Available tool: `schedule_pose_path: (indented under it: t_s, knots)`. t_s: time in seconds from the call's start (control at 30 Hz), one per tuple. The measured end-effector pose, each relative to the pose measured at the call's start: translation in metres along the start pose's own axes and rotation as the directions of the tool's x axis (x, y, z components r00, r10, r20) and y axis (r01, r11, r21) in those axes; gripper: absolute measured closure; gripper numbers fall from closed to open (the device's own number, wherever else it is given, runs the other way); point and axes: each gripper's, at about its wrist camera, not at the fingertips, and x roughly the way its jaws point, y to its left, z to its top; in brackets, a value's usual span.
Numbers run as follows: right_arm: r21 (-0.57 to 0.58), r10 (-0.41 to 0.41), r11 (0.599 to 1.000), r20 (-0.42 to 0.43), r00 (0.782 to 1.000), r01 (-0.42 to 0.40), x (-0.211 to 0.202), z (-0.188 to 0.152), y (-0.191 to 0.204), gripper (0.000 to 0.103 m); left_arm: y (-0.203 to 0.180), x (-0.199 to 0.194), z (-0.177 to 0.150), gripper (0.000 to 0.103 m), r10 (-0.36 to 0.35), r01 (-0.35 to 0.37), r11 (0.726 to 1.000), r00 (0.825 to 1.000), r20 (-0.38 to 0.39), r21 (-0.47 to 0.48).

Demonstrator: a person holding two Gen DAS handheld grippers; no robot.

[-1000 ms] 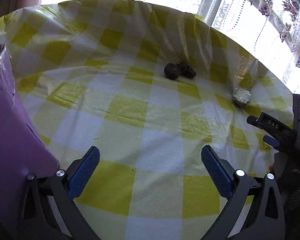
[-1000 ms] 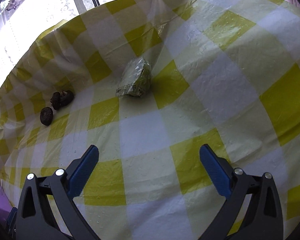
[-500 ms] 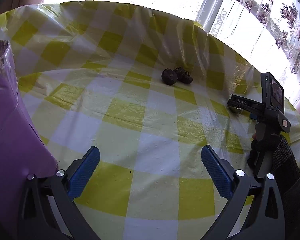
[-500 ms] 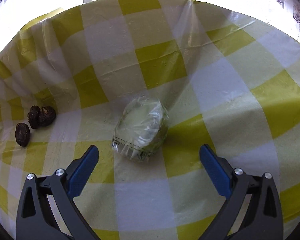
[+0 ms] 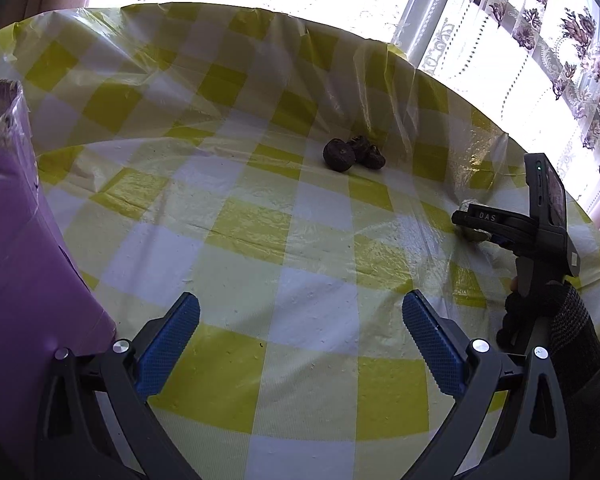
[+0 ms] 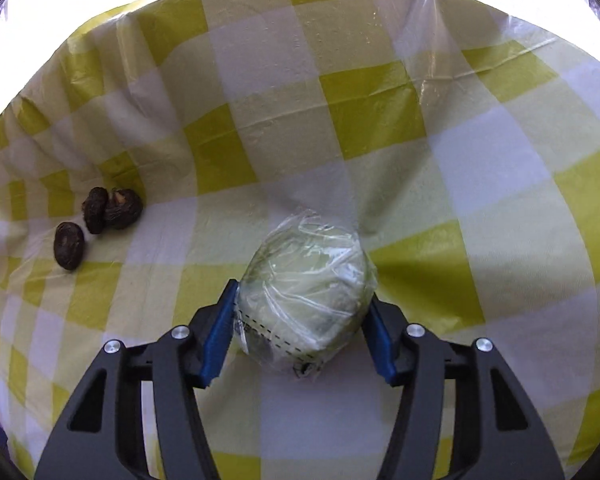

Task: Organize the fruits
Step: 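Grasp the wrapped green item with the right gripper while the left gripper grasps a dark brown round item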

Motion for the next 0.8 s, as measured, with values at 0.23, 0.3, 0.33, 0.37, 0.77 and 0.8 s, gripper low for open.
schedule_pose_path:
  t_s: [0.23,0.3,0.33,0.37,0.77,0.8]
  knots:
    - [0.083,0.11,0.99,0.021,0.994,-0.111,-0.051,-0.061,-0.005,0.045,0.0,0.003,0.001,0.005,0.005,-0.005,1.0,1.0,-0.023,0.002]
    - [0.083,0.117,0.989,0.039,0.992,-0.12,-0.067,-0.077,-0.008,0.045,0.0,0.008,0.002,0.005,0.002,-0.003,1.0,0.998,-0.057,-0.004]
    - [0.072,0.116,0.99,0.064,0.991,-0.121,-0.073,-0.081,-0.007,0.045,0.001,0.012,0.004,0.005,0.004,-0.005,1.0,0.997,-0.083,-0.011]
    - [0.071,0.116,0.99,0.077,0.99,-0.122,-0.074,-0.08,-0.007,0.045,0.001,0.017,0.006,0.005,0.009,-0.012,1.0,0.994,-0.107,-0.02]
    - [0.178,0.171,0.967,0.083,0.982,-0.183,-0.065,-0.078,-0.022,0.045,-0.054,0.123,0.099,0.01,0.097,-0.094,0.995,0.993,-0.069,0.041]
    - [0.175,0.173,0.967,0.081,0.981,-0.185,-0.065,-0.078,-0.022,0.045,-0.057,0.135,0.107,0.014,0.094,-0.091,0.995,0.993,-0.076,0.046]
